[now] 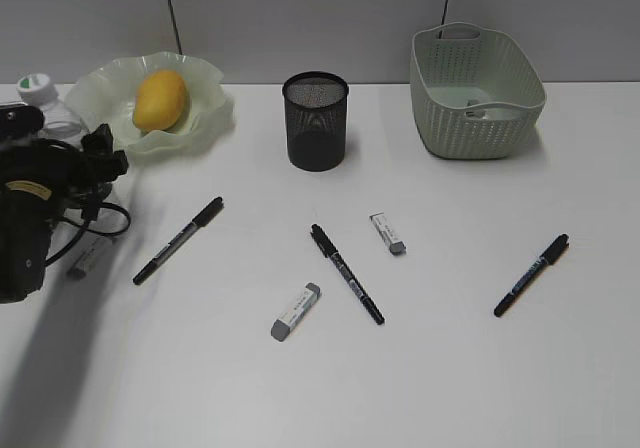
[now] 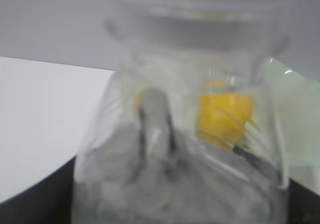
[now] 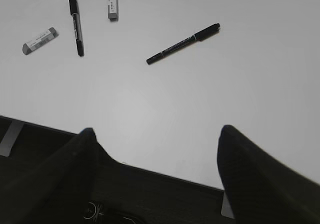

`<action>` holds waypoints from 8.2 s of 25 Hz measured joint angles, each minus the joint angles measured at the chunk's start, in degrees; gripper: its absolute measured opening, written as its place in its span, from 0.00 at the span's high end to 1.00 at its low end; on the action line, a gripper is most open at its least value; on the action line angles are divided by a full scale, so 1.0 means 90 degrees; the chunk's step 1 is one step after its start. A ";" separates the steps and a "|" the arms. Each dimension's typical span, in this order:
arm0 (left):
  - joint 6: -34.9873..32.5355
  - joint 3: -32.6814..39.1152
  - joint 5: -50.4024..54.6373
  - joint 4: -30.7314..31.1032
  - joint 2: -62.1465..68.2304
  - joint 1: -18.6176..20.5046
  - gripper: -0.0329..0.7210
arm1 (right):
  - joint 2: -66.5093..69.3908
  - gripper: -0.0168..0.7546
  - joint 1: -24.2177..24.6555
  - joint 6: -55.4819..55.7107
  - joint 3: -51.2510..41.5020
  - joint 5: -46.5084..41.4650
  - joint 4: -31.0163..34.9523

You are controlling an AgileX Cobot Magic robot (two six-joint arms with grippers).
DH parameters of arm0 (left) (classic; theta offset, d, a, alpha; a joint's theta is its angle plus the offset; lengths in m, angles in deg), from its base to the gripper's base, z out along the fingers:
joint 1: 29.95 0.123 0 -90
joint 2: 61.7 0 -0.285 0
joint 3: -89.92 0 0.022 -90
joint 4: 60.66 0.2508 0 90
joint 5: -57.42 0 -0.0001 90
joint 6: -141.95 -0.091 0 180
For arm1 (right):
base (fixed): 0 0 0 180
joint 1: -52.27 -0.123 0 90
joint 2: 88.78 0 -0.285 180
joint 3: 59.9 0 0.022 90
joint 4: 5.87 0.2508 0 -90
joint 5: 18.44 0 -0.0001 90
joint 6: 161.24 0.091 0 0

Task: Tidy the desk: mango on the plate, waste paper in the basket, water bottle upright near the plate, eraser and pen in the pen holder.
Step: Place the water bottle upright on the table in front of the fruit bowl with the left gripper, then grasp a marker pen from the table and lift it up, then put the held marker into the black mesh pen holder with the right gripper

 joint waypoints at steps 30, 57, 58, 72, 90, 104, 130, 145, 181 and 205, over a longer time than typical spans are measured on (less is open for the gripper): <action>0.0007 0.1559 0.5933 0.0950 -0.4126 0.0000 0.10 | 0.0000 0.22 0.0000 0.0000 0.0000 0.0000 0.0000; -0.0182 -0.0527 1.4954 0.1972 -0.7454 0.0000 0.21 | 0.0000 0.22 0.0000 0.0000 0.0000 0.0000 0.0000; -0.0182 -0.0420 1.4879 0.1972 -0.7814 0.0000 0.21 | 0.0000 0.22 0.0000 0.0000 0.0000 0.0006 0.0000; -0.0186 0.0416 1.4523 0.2065 -1.2361 0.0000 0.22 | 0.0021 0.22 0.0000 0.0000 0.0000 0.0027 0.0007; -0.0189 0.0659 1.4481 0.2078 -1.2707 0.0000 0.27 | 0.4621 0.22 0.0000 0.1416 0.0828 0.1462 -0.0498; -0.0197 0.0659 1.4481 0.1906 -1.2707 0.0000 0.30 | 0.9645 0.36 0.0181 0.1693 0.2658 0.2420 -0.0271; -0.0202 0.0659 1.4481 0.1852 -1.2707 0.0000 0.30 | 1.1688 0.36 0.0885 0.3379 0.3705 0.2617 -0.0214; -0.0202 0.0659 1.4438 0.1852 -1.2707 0.0000 0.30 | 1.1936 0.50 0.0885 0.3673 0.3797 0.2757 -0.0424; -0.0202 0.0659 1.4438 0.1848 -1.2707 0.0000 0.30 | 1.0585 0.79 -0.0898 0.2164 0.4940 0.5494 -0.0320; -0.0202 0.0659 1.4438 0.1853 -1.2707 0.0000 0.31 | 1.2522 0.79 -0.1109 0.2148 0.5744 0.9970 -0.0346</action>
